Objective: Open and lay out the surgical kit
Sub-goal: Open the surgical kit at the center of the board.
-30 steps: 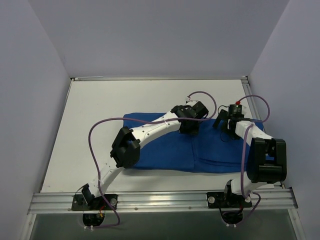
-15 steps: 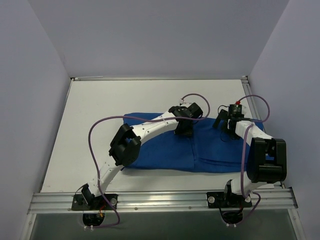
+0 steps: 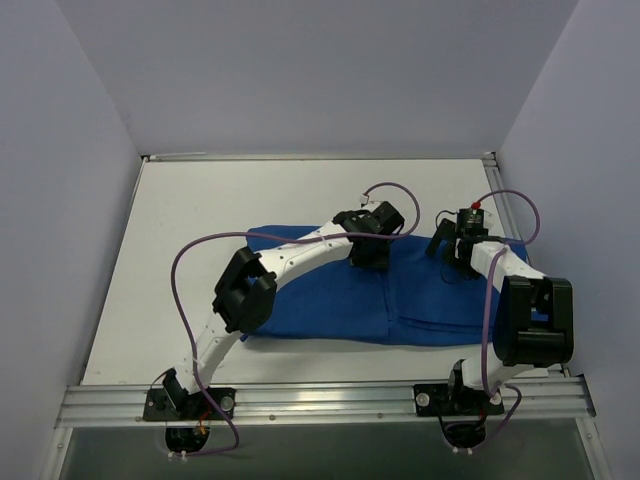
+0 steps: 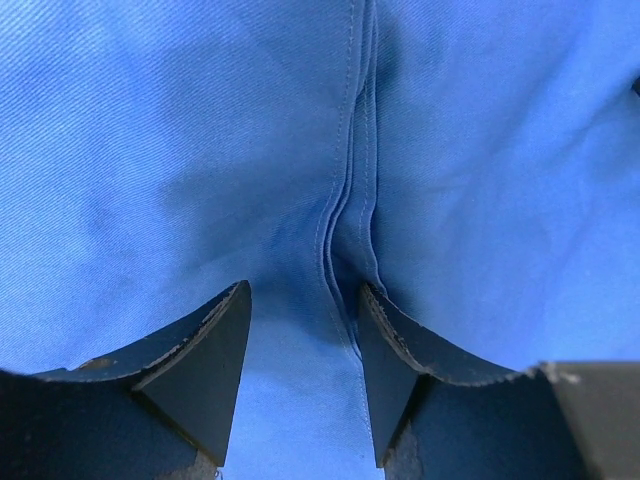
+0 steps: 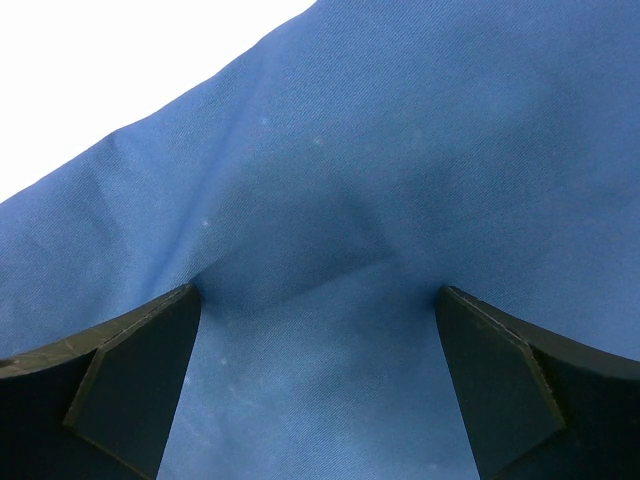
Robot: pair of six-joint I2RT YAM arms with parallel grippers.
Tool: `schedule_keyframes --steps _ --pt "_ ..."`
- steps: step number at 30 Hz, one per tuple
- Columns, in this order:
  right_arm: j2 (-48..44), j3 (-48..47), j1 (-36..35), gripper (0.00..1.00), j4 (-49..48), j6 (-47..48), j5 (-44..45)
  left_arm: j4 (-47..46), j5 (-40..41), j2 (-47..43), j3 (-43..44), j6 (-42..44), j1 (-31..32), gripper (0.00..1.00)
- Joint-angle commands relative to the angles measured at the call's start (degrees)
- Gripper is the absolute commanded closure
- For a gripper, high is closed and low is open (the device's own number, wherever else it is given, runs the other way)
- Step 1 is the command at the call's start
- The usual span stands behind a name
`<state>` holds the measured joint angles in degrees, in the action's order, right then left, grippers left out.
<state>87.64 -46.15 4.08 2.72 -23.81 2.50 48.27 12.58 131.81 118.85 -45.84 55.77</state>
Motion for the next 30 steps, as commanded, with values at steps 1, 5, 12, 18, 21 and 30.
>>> schedule_keyframes --steps 1,5,12,18,21,30 --pt "-2.38 -1.05 -0.21 0.00 1.41 0.26 0.93 -4.41 -2.47 -2.35 2.35 0.14 -0.13 0.44" --pt "-2.29 -1.05 -0.30 0.00 1.32 0.35 0.84 -4.94 -3.17 -1.82 2.97 0.05 -0.13 0.43" --pt "-2.73 -0.96 -0.47 0.00 0.88 0.43 0.57 -6.79 -4.93 -1.03 3.41 -0.21 -0.48 0.38" --pt "-2.12 -0.96 -0.65 0.01 0.62 0.61 -0.22 -9.60 -5.11 -2.96 0.77 -0.30 -1.54 0.36" --pt "-1.86 -0.96 -0.82 0.01 0.62 0.61 -0.13 -10.73 -6.95 -3.05 0.77 -0.39 -2.33 0.36" --pt "-1.94 -0.96 -0.91 0.01 0.53 0.70 0.13 -10.83 -7.39 -1.47 3.23 0.05 -2.59 0.36"
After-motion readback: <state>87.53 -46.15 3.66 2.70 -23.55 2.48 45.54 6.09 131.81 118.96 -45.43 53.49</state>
